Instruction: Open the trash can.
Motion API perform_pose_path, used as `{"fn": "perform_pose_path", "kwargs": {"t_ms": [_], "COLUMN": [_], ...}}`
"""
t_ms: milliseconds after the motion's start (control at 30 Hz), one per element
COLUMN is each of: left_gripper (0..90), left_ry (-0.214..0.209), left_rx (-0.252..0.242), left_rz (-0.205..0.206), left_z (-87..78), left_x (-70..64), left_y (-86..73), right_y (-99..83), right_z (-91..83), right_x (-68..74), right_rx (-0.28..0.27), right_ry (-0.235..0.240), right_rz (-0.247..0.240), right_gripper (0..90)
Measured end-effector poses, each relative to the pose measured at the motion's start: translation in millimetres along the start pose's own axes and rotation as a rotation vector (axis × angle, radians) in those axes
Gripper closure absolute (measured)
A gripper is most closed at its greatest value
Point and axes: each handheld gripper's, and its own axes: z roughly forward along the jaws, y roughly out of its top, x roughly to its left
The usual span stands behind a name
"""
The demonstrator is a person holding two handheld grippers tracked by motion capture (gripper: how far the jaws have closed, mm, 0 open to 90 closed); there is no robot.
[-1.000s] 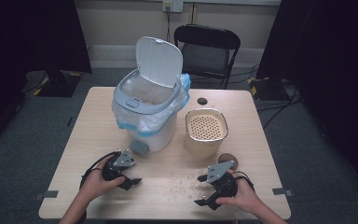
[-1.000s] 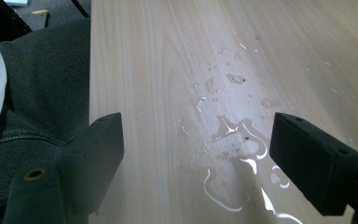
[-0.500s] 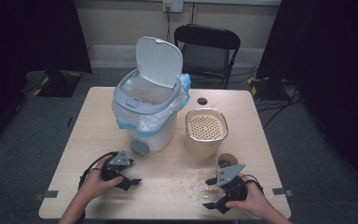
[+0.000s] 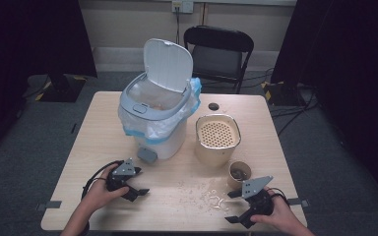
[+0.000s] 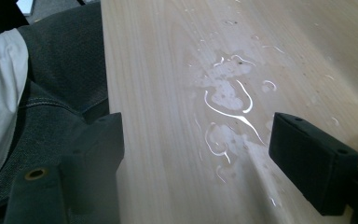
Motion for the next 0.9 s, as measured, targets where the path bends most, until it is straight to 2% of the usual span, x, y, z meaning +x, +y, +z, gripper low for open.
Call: {"fn": "perform_pose_path", "kwargs": {"t_ms": [367,400,700,900], "left_gripper": [6.7,6.4,5.0,2.7], "left_ry": [-0.010,-0.010,-0.009,-0.017], "left_rx": [0.005,0.006,0.014,0.014], "left_rz": [0.009,0.008,0.012,0.015], "left_z": [3.2,3.1,3.5,4.8], "left_x": [-0.1,-0.2,-0.7,-1.3], "left_y": [1.6,1.6,1.9,2.6], "right_y": [-12.8,-14.1,-25.3,-31.3], "right_z": [-13.8,-16.1,-24.5,-31.8], "right_x": [-3.6,-4.3,-9.1,-16.9], "right_rx": [-0.008,0.000,0.007,0.002], "right_ry": [-0.047,-0.064,-0.110,-0.169], "right_rz": [0.019,0.015,0.031,0.052], "right_gripper": [17.6,17.4,17.5,16.6]}}
